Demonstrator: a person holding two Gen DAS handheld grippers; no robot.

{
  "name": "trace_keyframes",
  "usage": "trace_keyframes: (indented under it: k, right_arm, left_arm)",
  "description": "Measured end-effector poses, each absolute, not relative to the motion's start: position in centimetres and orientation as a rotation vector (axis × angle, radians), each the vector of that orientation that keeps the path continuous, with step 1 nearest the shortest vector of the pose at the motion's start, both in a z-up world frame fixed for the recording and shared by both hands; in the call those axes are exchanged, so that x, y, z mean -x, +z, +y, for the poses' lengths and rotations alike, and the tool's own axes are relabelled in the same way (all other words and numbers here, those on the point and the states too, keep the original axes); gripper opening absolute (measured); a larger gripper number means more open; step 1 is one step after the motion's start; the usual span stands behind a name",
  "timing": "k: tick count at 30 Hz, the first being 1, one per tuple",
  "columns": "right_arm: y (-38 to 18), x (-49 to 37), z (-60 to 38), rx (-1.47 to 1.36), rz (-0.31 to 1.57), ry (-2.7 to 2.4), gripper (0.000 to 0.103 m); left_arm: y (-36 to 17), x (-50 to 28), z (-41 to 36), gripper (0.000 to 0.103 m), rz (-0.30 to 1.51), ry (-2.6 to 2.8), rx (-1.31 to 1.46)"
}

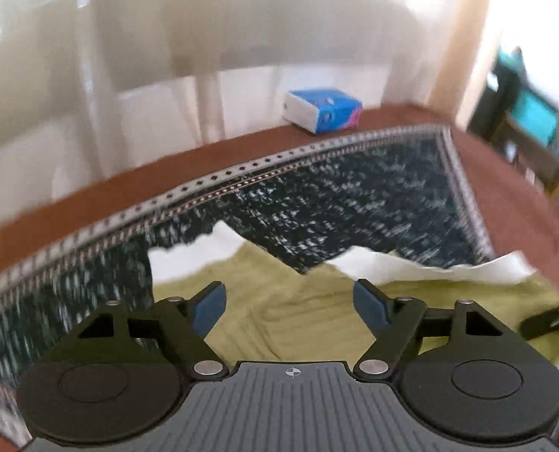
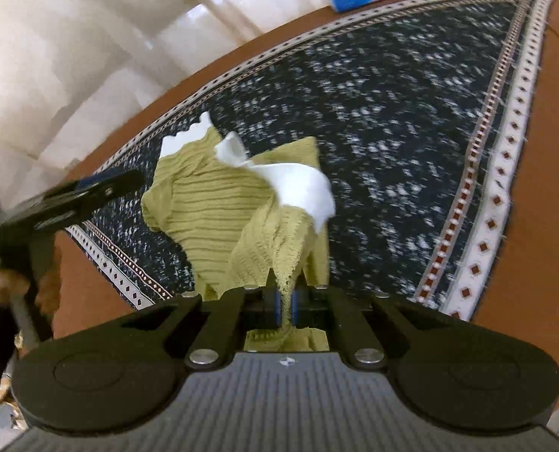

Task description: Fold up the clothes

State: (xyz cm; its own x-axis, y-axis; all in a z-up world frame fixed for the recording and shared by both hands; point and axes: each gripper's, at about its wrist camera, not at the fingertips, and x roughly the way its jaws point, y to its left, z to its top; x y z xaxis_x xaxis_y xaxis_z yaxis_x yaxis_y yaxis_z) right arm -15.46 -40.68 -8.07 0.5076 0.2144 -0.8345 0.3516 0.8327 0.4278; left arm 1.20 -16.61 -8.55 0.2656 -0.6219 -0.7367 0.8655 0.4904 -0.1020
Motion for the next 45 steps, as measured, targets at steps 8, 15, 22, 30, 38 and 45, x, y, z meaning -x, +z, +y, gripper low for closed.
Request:
trace_keyframes:
  k: [8, 15, 22, 30, 38, 45]
  right_arm:
    - [-8.5, 16.7, -44.1, -0.667, 1.026, -0.136, 0.006]
    - [-8.6, 17.4, -46.1, -0.679, 1.027, -0.172, 0.006]
    - [-8.2, 17.8, -46.0, -0.663, 1.027, -0.183, 0.006]
    - [-5.2, 19.0, -44.9, -0.621, 0.955, -0.196, 0.006]
    - [1.0, 19.7, -44.9, -0.495, 0.825, -0.154, 0.006]
    - [8.0, 20.8, -45.8, -0.407, 0.634, -0.009, 0.006]
  left_arm:
    - [-12.1, -2.8, -21.0, 0.088, 0.956, -1.134, -0.52]
    - [-14.0, -3.1, -21.8, 0.088, 1.039, -1.152, -0.54]
    - [-13.5, -2.5, -21.2, 0.01, 1.056, -1.206, -0.487]
    - [-7.7, -0.1, -16.2, 0.007, 0.863, -1.169, -0.333]
    - [1.1, 4.1, -10.7, 0.007, 0.665, -1.068, -0.183]
    - [9.0, 9.1, -8.2, 0.007, 0.484, -0.956, -0.059]
